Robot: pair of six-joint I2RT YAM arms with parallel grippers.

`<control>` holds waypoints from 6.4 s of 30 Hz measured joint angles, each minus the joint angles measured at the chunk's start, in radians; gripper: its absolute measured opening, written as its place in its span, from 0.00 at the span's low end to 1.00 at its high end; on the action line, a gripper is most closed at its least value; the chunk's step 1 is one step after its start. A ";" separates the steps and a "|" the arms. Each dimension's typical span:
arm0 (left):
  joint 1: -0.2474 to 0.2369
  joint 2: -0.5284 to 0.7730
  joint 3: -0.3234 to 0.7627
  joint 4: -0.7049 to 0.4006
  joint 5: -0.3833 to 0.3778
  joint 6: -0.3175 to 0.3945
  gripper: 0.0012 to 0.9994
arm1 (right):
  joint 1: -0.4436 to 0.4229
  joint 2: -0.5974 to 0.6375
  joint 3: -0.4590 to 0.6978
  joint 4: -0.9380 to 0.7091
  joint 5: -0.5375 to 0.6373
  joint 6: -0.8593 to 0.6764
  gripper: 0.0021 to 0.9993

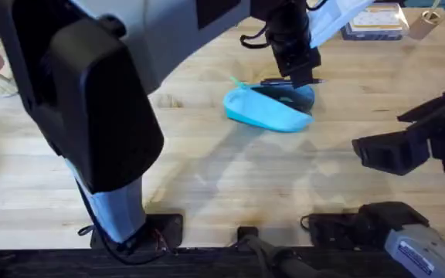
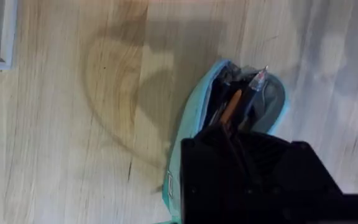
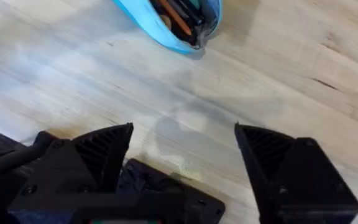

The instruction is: Unzip the bag, pick up the pens from the table one at a time and place them inside, then zip the bag closed.

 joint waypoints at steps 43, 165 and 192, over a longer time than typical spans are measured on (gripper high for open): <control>0.040 0.000 -0.156 0.068 0.051 -0.011 0.32 | 0.000 0.000 0.000 0.000 0.000 0.000 1.00; 0.687 -0.808 -0.661 -0.042 0.657 0.473 0.99 | 0.000 0.000 0.000 0.000 0.000 0.000 1.00; 0.687 -0.808 -0.661 -0.019 0.642 0.474 0.99 | 0.000 0.000 0.000 0.000 0.000 0.000 1.00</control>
